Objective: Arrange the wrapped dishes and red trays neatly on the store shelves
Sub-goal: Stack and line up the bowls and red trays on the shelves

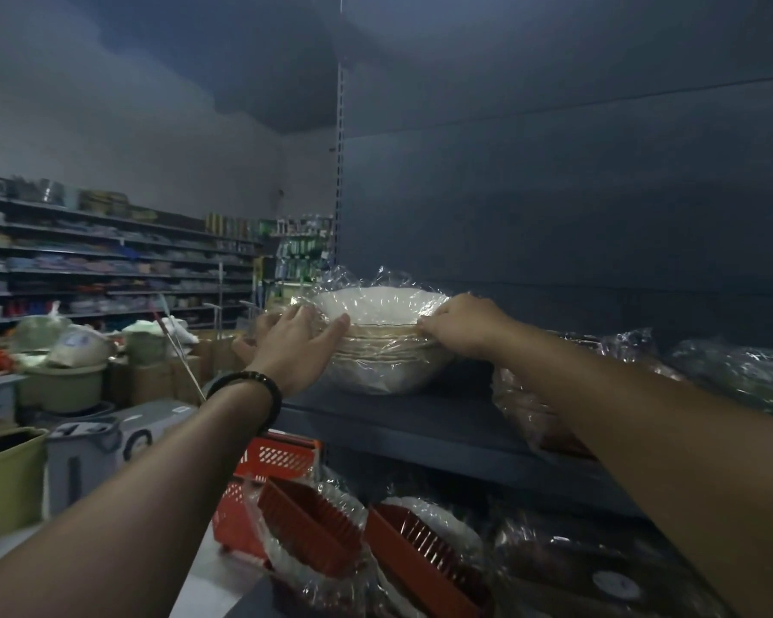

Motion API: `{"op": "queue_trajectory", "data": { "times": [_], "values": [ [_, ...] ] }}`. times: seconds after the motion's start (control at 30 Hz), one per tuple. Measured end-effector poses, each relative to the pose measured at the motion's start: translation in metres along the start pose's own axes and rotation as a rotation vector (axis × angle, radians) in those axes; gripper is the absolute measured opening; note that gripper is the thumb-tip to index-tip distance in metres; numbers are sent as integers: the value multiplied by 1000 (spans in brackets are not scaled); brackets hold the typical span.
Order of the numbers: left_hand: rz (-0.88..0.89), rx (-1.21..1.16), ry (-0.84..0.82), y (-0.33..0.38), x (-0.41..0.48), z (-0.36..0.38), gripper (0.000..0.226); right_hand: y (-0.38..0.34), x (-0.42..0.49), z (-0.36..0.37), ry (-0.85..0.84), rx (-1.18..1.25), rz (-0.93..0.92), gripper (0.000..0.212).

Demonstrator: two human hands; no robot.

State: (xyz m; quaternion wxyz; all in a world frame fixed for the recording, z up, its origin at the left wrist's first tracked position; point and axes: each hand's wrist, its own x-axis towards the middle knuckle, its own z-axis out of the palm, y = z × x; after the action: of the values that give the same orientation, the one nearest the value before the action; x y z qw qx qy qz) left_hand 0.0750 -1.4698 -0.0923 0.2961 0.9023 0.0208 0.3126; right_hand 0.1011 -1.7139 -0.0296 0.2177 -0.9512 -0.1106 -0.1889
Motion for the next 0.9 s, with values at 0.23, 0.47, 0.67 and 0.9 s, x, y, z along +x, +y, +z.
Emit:
{"op": "queue_trajectory", "data": {
  "times": [0.23,0.47,0.67,0.9],
  "values": [
    [-104,0,-101,9,-4,-6,102,-6,-18,-20,-194,-11,-16,35],
    [-108,-114,88,28,-48,-35,84,10,-64,-51,19,37,-142,35],
    [109,-74,88,84,-146,-46,10,27,-157,-84,207,62,-292,15],
    [344,-258,-146,146,-263,12,6,97,-304,-91,228,145,-227,8]
  ]
}}
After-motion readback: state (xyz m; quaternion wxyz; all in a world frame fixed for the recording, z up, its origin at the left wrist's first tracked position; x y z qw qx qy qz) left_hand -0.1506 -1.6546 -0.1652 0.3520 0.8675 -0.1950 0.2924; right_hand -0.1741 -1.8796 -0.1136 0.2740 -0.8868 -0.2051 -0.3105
